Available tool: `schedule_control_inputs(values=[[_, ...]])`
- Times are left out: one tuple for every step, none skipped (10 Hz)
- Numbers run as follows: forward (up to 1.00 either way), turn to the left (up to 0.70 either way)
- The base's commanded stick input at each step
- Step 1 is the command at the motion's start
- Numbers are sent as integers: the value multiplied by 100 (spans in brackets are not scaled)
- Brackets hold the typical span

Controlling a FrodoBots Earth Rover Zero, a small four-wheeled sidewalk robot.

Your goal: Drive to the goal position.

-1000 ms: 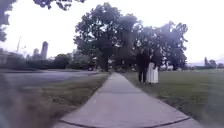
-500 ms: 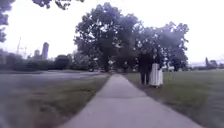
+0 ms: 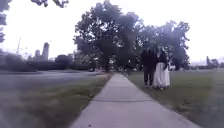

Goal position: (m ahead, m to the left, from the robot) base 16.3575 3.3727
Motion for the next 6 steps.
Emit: schedule_control_inputs(values=[[70,0],[70,0],[70,0],[70,0],[70,0],[70,0]])
